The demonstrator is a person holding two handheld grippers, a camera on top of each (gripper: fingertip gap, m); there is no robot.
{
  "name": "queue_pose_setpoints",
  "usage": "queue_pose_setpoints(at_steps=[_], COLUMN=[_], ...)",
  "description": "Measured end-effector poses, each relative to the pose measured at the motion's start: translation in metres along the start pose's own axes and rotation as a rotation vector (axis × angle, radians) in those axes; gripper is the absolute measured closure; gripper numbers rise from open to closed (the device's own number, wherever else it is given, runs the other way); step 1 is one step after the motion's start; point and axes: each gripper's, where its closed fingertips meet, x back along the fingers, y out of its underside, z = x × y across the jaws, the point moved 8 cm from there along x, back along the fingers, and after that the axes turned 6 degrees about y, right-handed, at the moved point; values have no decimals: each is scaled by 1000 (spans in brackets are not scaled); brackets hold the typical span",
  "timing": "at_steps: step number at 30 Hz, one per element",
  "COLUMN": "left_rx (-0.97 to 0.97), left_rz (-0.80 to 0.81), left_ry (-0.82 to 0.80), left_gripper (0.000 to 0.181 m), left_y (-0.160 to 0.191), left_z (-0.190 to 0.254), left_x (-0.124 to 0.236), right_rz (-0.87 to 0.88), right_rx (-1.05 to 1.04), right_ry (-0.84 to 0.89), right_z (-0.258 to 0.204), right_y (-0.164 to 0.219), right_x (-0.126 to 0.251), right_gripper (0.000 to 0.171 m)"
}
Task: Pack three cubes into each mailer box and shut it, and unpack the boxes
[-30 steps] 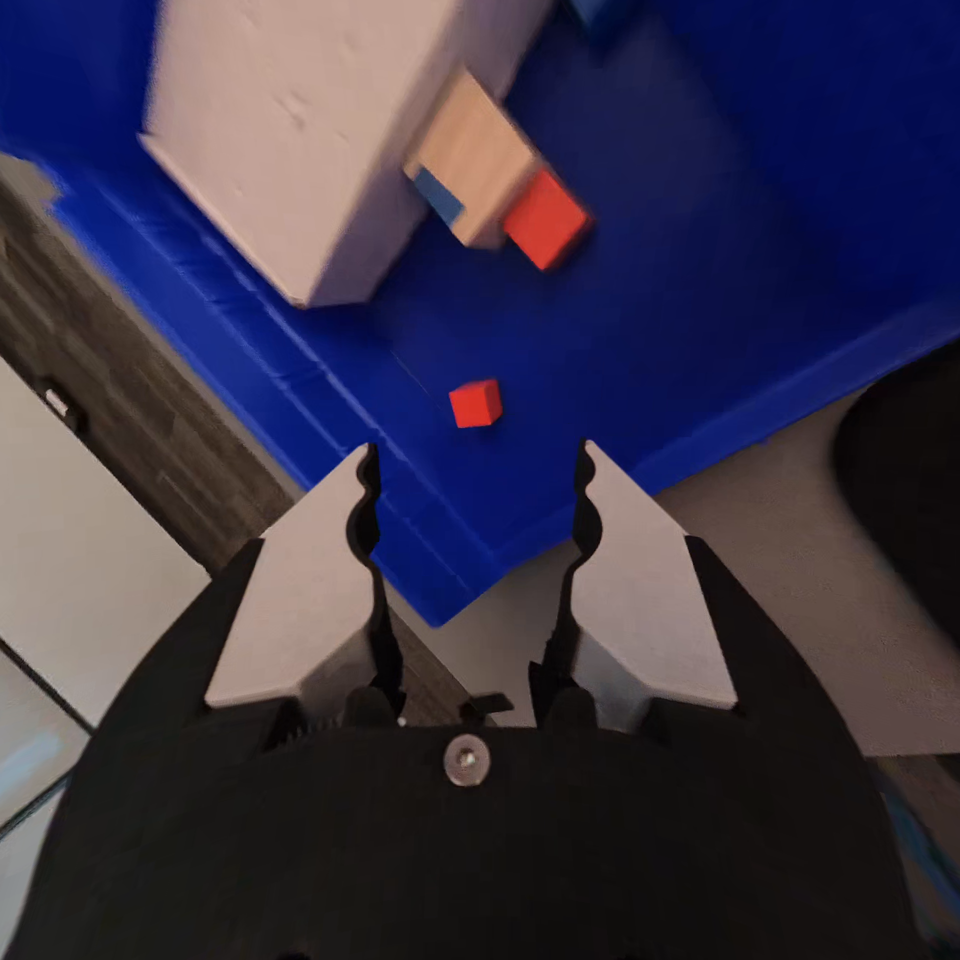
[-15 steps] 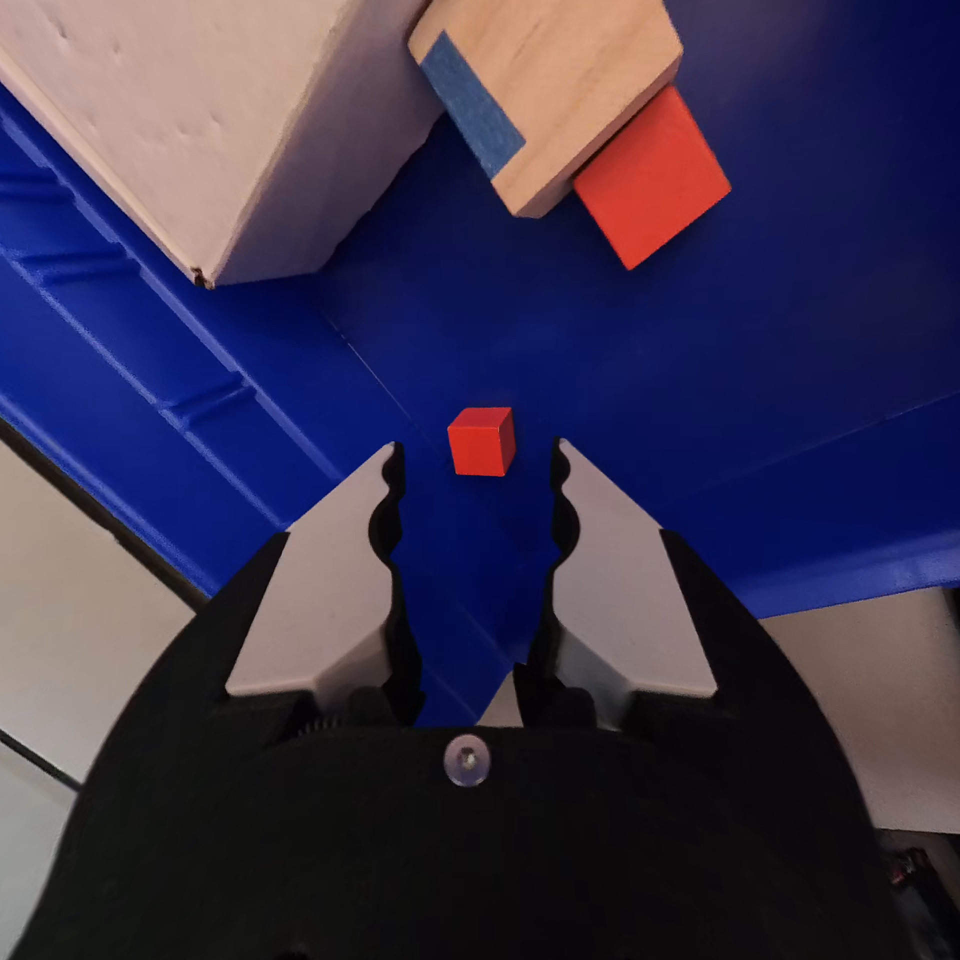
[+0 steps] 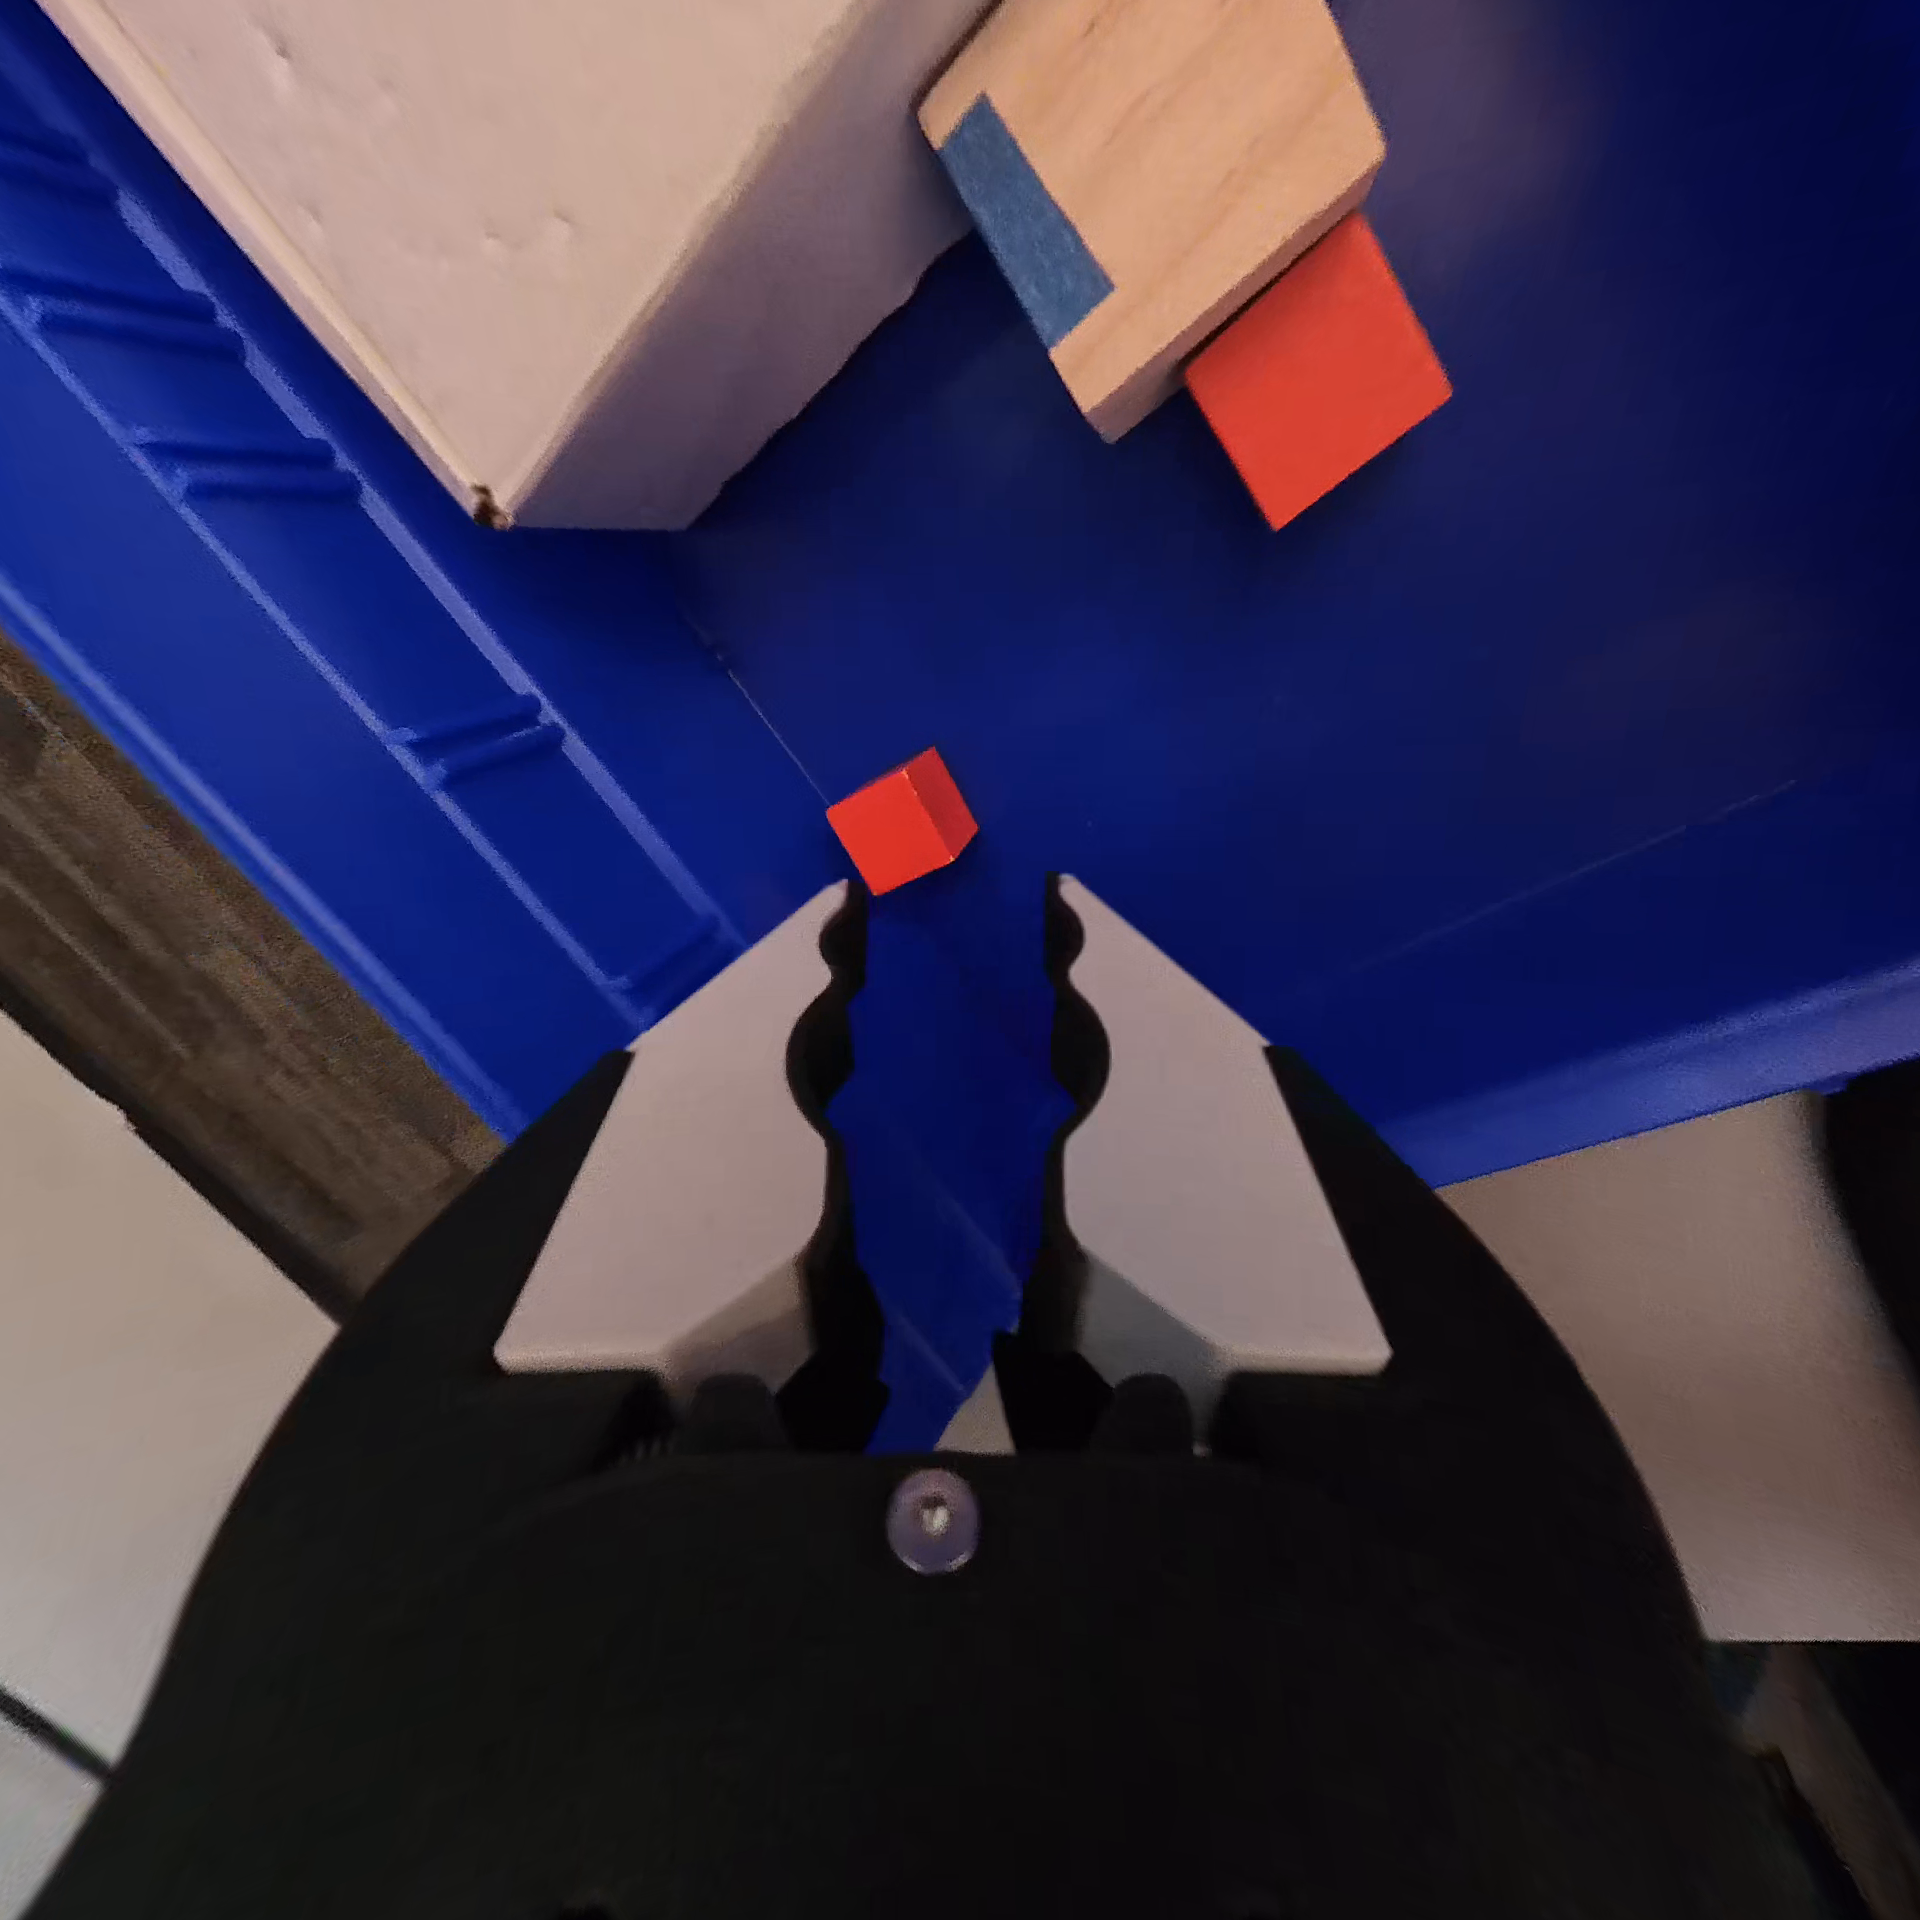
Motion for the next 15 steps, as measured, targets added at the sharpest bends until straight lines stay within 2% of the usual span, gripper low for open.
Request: queue_pose_setpoints(at_steps=[1,5,11,15], left_rx=[8,34,140,187], left_rz=[15,20,-26,-12], left_ry=[4,9,-19,90], left_gripper=[146,136,131,132], left_y=[-1,-4,-10,-14], left_z=[-1,-2,-6,1], left_x=[2,4,-9,-12], right_rz=[1,4,-2,-1], right_rx=[2,5,9,7], right_ry=[0,-2,-9,-8], right_z=[0,-1,-2,-2], right_y=[-1,-2,-1,-1], right_x=[0,1,0,1], right_gripper=[126,126,126,126])
